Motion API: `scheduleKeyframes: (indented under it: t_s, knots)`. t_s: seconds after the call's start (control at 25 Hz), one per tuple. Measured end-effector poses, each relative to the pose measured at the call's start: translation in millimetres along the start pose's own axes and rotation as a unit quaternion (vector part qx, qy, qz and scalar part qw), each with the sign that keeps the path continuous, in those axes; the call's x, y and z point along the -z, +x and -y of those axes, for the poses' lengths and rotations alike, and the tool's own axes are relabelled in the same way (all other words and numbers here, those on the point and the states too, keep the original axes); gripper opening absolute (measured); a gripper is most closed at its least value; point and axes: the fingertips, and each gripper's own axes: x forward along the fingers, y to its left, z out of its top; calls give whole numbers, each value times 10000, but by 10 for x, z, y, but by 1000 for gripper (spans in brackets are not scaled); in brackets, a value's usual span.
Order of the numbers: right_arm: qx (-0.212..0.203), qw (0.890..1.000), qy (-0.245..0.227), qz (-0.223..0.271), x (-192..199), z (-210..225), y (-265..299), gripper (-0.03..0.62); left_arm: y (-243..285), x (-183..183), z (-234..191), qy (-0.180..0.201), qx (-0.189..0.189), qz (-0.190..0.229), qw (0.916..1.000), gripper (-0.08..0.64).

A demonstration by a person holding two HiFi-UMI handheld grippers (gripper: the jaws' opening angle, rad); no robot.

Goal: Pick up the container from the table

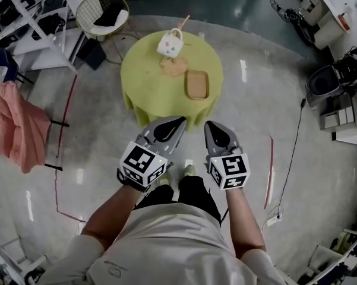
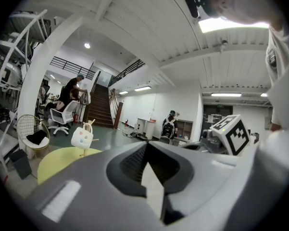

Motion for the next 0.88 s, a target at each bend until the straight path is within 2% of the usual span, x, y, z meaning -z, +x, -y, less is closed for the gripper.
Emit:
scheduleKeyframes:
  t_s: [0.28,0.48,0.72,0.88]
  knots:
    - [-180,9995,-130,-229,159,365,507,10,445,147,-377,-13,-177,-54,9998,6]
    - [-439,9949,-625,-662,405,714,906,11,878,316,-593,-101,-428,-232,9988,6]
    - [-802,9813,-1353,-1112,784,959,1361,12,1279,614,-863,-247,-724,-456,9960,6]
    - [-1099,9664,-1796,-1475,1123,1010,1608,15,1430,791,-1034,-359,-873,-603,9937,6]
